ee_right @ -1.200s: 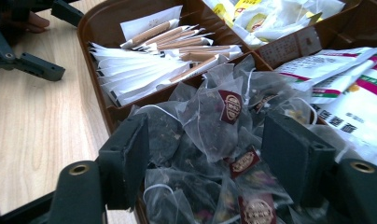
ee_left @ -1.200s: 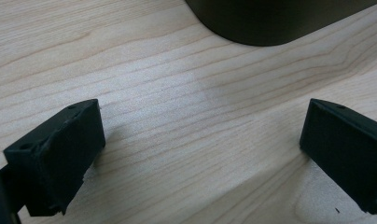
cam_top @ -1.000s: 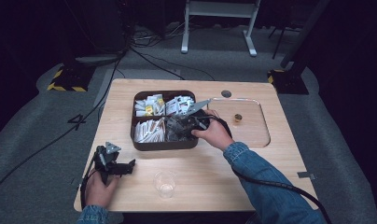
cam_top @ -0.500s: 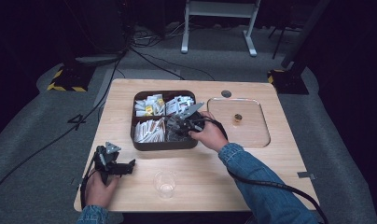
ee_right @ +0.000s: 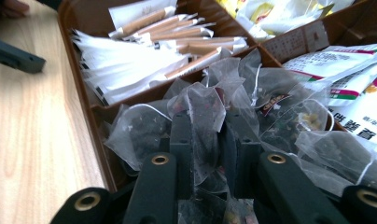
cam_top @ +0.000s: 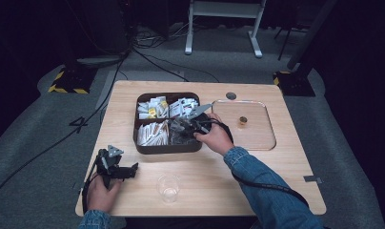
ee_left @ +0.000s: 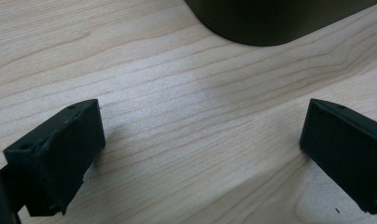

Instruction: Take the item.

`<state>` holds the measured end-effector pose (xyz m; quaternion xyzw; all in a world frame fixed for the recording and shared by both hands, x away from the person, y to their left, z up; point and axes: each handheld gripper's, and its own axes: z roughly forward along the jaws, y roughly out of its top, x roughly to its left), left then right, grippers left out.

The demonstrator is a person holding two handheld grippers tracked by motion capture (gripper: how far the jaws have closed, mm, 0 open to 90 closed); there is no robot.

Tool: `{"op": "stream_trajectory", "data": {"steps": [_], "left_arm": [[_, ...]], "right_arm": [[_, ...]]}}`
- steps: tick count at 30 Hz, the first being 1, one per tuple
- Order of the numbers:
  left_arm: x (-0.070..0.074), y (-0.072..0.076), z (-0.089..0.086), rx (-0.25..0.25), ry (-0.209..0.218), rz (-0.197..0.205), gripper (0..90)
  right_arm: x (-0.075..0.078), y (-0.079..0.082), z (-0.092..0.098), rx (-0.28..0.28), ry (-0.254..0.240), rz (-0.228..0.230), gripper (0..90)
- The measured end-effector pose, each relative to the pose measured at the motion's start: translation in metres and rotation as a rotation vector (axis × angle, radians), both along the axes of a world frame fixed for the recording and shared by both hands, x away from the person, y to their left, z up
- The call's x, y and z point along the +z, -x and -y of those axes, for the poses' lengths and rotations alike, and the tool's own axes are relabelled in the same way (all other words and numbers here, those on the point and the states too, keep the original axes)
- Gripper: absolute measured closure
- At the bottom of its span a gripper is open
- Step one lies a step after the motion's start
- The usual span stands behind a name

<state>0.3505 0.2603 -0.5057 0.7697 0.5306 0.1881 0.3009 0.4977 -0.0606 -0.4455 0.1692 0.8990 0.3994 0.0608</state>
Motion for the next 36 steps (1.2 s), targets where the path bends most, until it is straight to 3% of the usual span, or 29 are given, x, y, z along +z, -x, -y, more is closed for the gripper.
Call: {"op": "stream_trajectory", "data": {"steps": [9,13,16,27,36], "left_arm": [[0.000,0.000,0.000,0.000,0.000,0.000,0.3],[0.000,0.000,0.000,0.000,0.000,0.000,0.3],[0.000,0.000,0.000,-0.001,0.000,0.000,0.3],[0.000,0.000,0.000,0.000,0.000,0.000,0.3],[0.000,0.000,0.000,0.000,0.000,0.000,0.3]], "right_arm": [[0.010,0.002,0.010,-0.012,-0.096,-0.041,75.9],[0.020,0.006,0.016,-0.007,-0.171,-0.069,75.9],[0.025,0.008,0.018,-0.003,-0.191,-0.072,75.9],[0.056,0.034,0.023,0.042,-0.225,-0.063,75.9],[0.073,0.062,0.020,0.103,-0.211,-0.064,75.9]]}}
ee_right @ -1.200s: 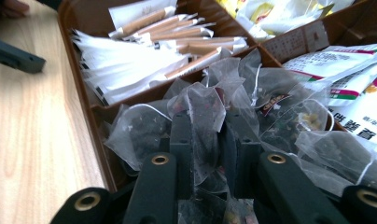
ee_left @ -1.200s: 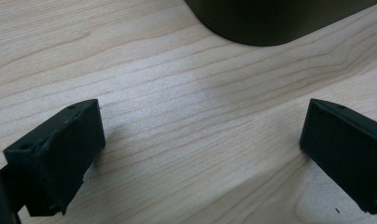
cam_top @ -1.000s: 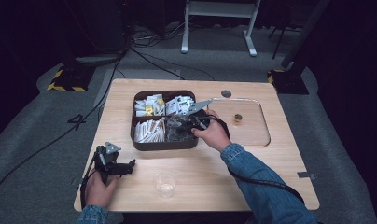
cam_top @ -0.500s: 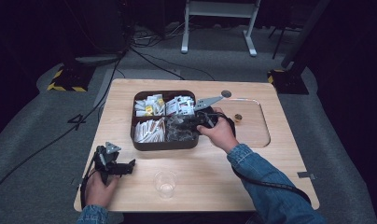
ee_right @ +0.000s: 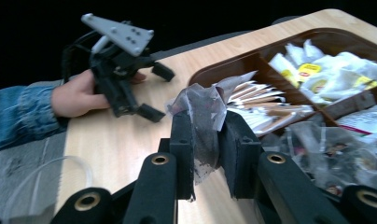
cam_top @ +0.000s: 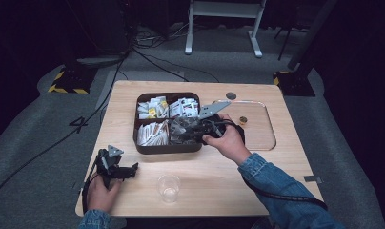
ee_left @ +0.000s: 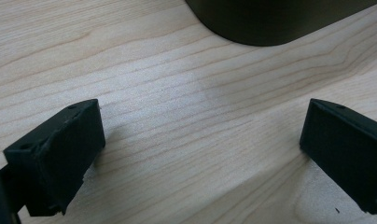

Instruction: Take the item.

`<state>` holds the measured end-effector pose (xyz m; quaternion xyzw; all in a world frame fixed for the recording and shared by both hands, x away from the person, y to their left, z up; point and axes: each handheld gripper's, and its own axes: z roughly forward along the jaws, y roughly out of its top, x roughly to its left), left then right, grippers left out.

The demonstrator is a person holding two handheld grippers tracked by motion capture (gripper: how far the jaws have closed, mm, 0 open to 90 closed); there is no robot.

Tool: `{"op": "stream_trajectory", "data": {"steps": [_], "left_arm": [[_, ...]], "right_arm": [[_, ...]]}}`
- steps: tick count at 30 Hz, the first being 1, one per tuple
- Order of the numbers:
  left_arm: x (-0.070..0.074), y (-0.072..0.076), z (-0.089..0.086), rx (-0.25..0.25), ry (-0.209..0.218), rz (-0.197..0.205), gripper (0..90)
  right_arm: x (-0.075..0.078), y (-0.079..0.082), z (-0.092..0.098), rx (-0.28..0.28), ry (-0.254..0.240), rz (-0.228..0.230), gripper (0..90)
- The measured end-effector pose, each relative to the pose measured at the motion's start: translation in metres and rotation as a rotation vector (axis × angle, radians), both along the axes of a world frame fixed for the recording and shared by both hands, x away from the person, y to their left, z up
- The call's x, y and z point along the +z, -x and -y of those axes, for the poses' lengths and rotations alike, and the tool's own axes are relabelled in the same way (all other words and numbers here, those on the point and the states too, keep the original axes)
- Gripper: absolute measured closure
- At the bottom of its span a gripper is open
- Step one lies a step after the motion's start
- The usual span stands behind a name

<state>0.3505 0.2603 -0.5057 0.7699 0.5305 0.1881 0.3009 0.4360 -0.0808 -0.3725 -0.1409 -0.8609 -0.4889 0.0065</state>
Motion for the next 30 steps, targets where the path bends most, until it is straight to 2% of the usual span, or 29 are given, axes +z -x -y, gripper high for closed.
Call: {"op": "stream_trajectory", "data": {"steps": [11,24,30], "left_arm": [[0.000,0.000,0.000,0.000,0.000,0.000,0.3],[0.000,0.000,0.000,0.000,0.000,0.000,0.3],[0.000,0.000,0.000,0.002,0.003,-0.001,0.4]], "right_arm": [[0.012,0.035,-0.006,0.080,0.024,0.017,75.8],[0.013,0.069,-0.017,0.175,0.049,0.025,75.7],[0.006,0.082,-0.023,0.215,0.066,0.015,75.5]]}}
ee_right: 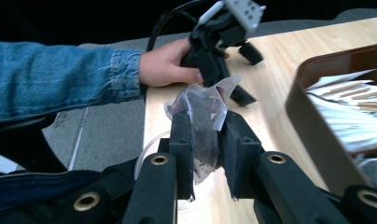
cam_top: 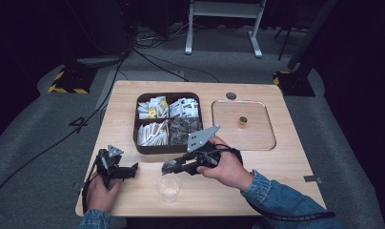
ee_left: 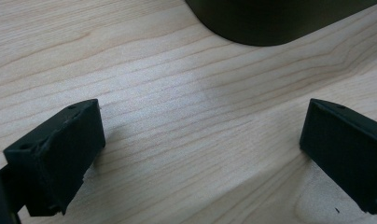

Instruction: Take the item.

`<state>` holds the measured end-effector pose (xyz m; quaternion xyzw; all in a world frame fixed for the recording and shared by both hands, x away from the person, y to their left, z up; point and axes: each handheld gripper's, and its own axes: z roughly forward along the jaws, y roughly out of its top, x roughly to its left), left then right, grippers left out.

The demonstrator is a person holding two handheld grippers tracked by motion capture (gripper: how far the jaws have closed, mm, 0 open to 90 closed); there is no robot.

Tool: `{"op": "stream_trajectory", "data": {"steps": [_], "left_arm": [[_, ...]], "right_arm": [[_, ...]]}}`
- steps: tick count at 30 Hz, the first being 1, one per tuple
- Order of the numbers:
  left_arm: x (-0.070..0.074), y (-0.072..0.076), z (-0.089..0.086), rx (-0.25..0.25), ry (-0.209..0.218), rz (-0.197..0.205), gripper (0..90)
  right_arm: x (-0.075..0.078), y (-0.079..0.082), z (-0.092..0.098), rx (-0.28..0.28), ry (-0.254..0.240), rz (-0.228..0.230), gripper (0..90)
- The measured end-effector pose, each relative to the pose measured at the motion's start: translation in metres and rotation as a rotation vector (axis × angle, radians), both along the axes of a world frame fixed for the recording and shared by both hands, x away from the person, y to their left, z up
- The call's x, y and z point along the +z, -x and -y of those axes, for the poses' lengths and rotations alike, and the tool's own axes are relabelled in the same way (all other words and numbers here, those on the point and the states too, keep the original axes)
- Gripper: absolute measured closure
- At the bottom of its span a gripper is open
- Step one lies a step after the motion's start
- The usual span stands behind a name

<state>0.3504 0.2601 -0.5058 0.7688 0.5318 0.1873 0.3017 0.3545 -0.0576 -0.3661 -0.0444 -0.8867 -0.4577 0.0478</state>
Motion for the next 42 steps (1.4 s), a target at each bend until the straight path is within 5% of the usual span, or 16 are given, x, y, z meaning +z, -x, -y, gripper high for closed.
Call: {"op": "stream_trajectory", "data": {"steps": [22,26,42], "left_arm": [[0.000,0.000,0.000,-0.002,-0.003,0.000,0.4],[0.000,0.000,0.000,-0.001,-0.002,0.001,0.4],[0.000,0.000,0.000,-0.001,0.000,0.000,0.4]], "right_arm": [[-0.028,0.017,-0.018,0.064,0.134,-0.010,74.4],[-0.033,0.018,-0.019,0.040,0.135,0.035,51.7],[-0.027,0.009,-0.005,-0.044,0.070,0.045,35.2]]}}
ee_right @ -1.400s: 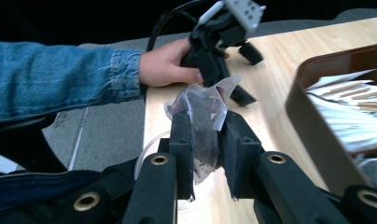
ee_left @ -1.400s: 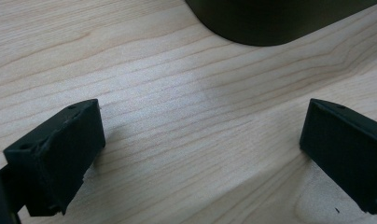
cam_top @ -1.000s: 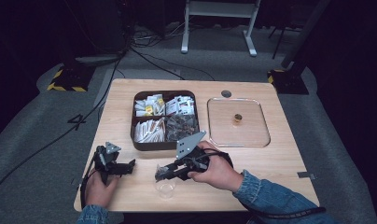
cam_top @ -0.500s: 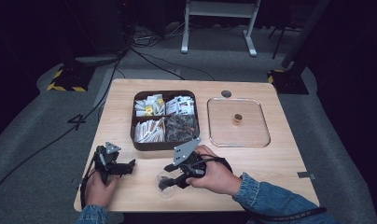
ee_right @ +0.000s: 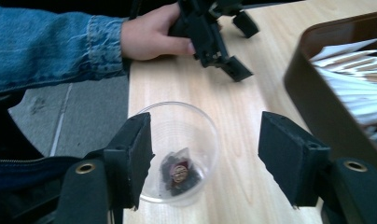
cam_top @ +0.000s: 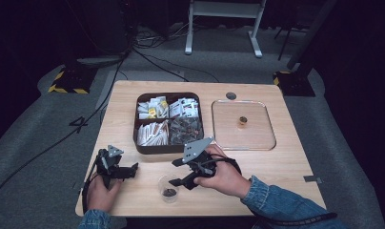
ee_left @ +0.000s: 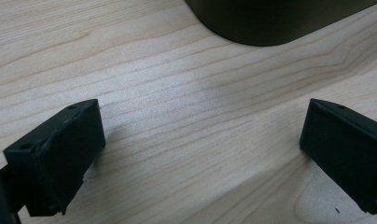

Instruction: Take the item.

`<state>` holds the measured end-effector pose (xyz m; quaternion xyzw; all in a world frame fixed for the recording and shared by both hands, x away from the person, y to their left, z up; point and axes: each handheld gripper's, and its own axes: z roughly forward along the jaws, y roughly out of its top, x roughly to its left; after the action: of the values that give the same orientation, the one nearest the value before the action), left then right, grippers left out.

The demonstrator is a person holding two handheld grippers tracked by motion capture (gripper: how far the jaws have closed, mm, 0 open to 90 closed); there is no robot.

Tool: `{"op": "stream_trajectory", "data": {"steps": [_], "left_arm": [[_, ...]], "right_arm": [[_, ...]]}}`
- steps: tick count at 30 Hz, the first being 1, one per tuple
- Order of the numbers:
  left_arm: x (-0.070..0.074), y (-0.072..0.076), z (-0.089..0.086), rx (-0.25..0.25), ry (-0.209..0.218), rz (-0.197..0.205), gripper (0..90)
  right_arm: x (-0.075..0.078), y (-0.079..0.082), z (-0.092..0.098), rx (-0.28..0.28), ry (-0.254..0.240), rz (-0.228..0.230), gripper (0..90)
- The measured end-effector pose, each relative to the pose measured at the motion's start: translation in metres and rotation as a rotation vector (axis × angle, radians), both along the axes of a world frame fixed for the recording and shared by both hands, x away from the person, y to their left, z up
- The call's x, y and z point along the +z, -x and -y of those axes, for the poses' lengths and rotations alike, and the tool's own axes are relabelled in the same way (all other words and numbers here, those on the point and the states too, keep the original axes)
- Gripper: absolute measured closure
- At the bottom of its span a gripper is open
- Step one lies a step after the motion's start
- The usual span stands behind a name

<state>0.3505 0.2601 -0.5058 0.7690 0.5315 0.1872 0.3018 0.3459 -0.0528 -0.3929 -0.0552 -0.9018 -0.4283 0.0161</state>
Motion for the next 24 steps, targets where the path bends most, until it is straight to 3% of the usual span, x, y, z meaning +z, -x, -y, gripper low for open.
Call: {"op": "stream_trajectory", "data": {"steps": [9,24], "left_arm": [[0.000,0.000,0.000,-0.002,-0.005,0.004,0.4],[0.000,0.000,0.000,-0.002,-0.005,0.004,0.4]], "right_arm": [[0.012,-0.009,0.024,-0.079,-0.024,0.019,34.3],[0.018,-0.025,0.077,-0.214,-0.034,0.037,33.6]]}}
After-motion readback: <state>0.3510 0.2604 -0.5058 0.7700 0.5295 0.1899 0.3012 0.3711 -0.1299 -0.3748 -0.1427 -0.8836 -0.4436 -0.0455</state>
